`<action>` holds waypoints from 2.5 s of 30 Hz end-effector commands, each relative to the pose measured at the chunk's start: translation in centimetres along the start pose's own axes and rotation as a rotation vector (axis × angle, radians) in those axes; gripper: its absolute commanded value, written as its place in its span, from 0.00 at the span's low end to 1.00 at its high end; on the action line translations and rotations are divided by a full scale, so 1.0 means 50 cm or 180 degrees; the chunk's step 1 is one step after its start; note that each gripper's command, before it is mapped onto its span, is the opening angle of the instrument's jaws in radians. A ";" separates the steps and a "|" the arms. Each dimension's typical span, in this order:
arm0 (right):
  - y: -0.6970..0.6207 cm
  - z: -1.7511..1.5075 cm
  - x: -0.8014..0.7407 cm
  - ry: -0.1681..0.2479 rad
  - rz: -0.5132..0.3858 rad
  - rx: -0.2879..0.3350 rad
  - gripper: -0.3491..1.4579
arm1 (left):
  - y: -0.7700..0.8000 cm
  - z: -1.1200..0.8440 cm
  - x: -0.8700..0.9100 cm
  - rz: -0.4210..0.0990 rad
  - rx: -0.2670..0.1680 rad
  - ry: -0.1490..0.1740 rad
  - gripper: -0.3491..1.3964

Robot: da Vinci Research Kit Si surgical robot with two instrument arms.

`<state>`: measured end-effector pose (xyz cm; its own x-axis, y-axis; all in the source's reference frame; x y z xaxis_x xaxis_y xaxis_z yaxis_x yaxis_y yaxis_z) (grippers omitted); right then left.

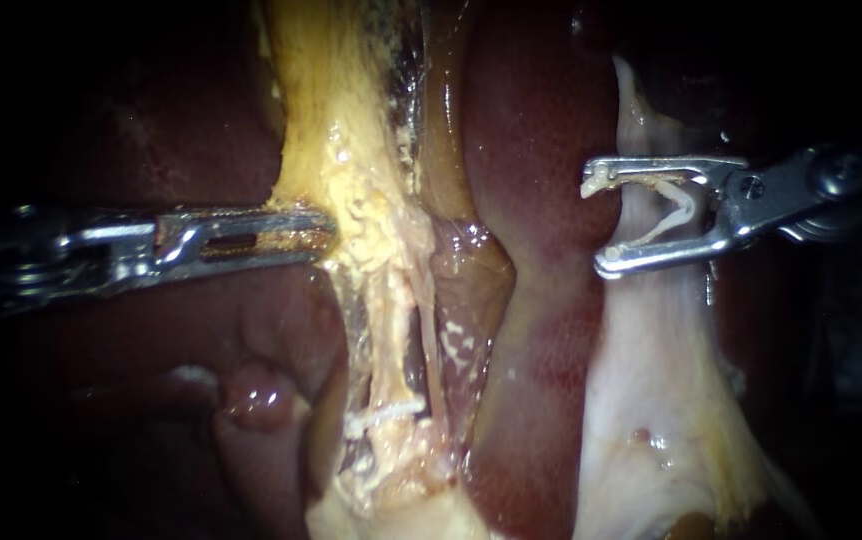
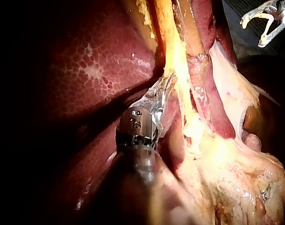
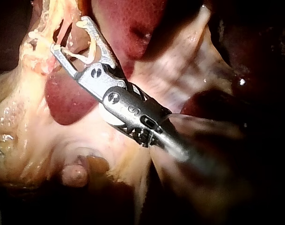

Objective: Clipping second clip left tube

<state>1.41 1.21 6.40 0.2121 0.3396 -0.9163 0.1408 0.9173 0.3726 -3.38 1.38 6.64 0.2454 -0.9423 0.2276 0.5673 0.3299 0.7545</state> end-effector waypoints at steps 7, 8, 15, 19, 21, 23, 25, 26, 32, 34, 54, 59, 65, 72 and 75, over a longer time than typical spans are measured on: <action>-0.0006 0.0010 -0.0001 0.0000 -0.0008 0.0001 0.46 | -0.0004 -0.0004 0.0000 -0.0001 0.0000 0.0001 0.00; -0.0008 0.0015 -0.0004 -0.0001 -0.0012 0.0000 0.47 | -0.0005 -0.0006 -0.0002 -0.0002 0.0002 0.0002 0.00; -0.0035 0.0090 -0.0046 -0.0027 0.0200 0.0097 0.48 | -0.0014 -0.0060 -0.0027 -0.0020 -0.0003 0.0011 0.00; -0.0052 0.0146 -0.0082 -0.0081 0.0337 0.0172 0.48 | -0.0016 -0.0097 -0.0043 -0.0034 -0.0040 -0.0028 0.00; -0.0060 0.0176 -0.0104 -0.0092 0.0394 0.0214 0.48 | -0.0019 -0.0116 -0.0050 -0.0042 -0.0046 -0.0061 0.00; -0.0066 0.0201 -0.0123 -0.0106 0.0455 0.0243 0.48 | -0.0024 -0.0130 -0.0056 -0.0069 -0.0057 -0.0077 0.00; -0.0072 0.0229 -0.0145 -0.0125 0.0495 0.0264 0.49 | -0.0030 -0.0144 -0.0062 -0.0078 -0.0052 -0.0104 0.00; -0.0074 0.0241 -0.0154 -0.0133 0.0521 0.0276 0.49 | -0.0033 -0.0149 -0.0064 -0.0062 -0.0053 -0.0114 0.00; -0.0087 0.0307 -0.0204 -0.0178 0.0637 0.0360 0.49 | -0.0053 -0.0163 -0.0063 -0.0058 -0.0058 -0.0136 0.00; -0.0091 0.0326 -0.0214 -0.0187 0.0671 0.0383 0.49 | -0.0056 -0.0166 -0.0062 -0.0041 -0.0060 -0.0136 0.00; -0.0079 0.0411 -0.0268 -0.0226 0.0759 0.0419 0.49 | -0.0091 -0.0192 -0.0061 -0.0027 -0.0050 -0.0168 0.00; -0.0080 0.0433 -0.0273 -0.0223 0.0782 0.0487 0.48 | -0.0097 -0.0193 -0.0060 -0.0031 -0.0049 -0.0178 0.00; -0.0083 0.0456 -0.0278 -0.0223 0.0790 0.0549 0.48 | -0.0096 -0.0193 -0.0060 -0.0030 -0.0049 -0.0178 0.00; -0.0080 0.0453 -0.0270 -0.0219 0.0797 0.0552 0.47 | -0.0096 -0.0193 -0.0061 -0.0030 -0.0048 -0.0177 0.00; -0.0080 0.0465 -0.0276 -0.0241 0.0790 0.0550 0.47 | -0.0096 -0.0192 -0.0061 -0.0030 -0.0049 -0.0178 0.00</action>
<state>3.33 -0.11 7.87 0.3349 0.5275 -0.7807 0.2367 0.7549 0.6116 -2.97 1.56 5.61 0.1959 -0.9469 0.2550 0.5816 0.3215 0.7472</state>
